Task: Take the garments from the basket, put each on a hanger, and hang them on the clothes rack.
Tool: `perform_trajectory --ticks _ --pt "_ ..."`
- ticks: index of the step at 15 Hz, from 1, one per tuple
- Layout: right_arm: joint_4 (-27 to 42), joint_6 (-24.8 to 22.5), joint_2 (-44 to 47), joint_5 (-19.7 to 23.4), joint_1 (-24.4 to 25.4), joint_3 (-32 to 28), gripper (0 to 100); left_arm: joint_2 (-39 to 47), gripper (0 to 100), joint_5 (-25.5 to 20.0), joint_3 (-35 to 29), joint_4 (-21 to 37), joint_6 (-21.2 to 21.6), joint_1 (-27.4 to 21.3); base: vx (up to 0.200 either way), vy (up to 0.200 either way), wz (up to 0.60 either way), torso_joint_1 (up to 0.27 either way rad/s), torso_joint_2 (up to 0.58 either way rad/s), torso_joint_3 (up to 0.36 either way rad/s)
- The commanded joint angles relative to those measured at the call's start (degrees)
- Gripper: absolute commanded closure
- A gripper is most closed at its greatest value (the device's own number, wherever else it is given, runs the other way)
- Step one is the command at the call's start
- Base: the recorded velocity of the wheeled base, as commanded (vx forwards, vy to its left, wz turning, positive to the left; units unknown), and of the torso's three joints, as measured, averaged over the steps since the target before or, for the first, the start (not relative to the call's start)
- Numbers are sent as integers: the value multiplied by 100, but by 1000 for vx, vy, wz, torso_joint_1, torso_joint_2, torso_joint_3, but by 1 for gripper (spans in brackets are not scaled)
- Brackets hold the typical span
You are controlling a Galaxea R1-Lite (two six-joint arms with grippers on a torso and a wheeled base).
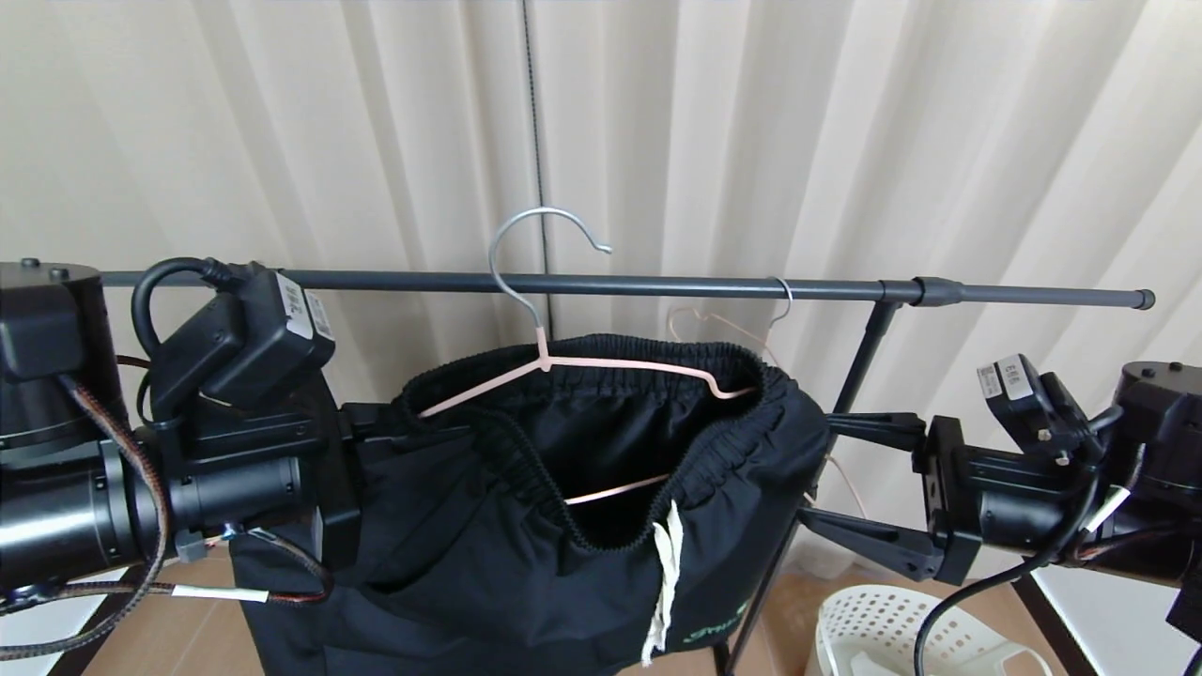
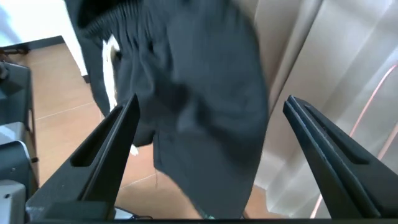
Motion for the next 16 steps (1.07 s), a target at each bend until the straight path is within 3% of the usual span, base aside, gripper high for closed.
perform_trajectory --ticks 1,13,16 --pt "-139 -3 383 5 4 1 0 -202 100 1 75 -58 -131 8 0 0 0 0 0 0" --pt "-1800 49 1868 -48 -128 124 0 -642 100 -34 242 -84 -298 -27 0 0 0 0 0 0" --pt "-2213 287 2035 -13 -66 238 0 -694 100 -43 251 -84 -395 -45 0 0 0 0 0 0"
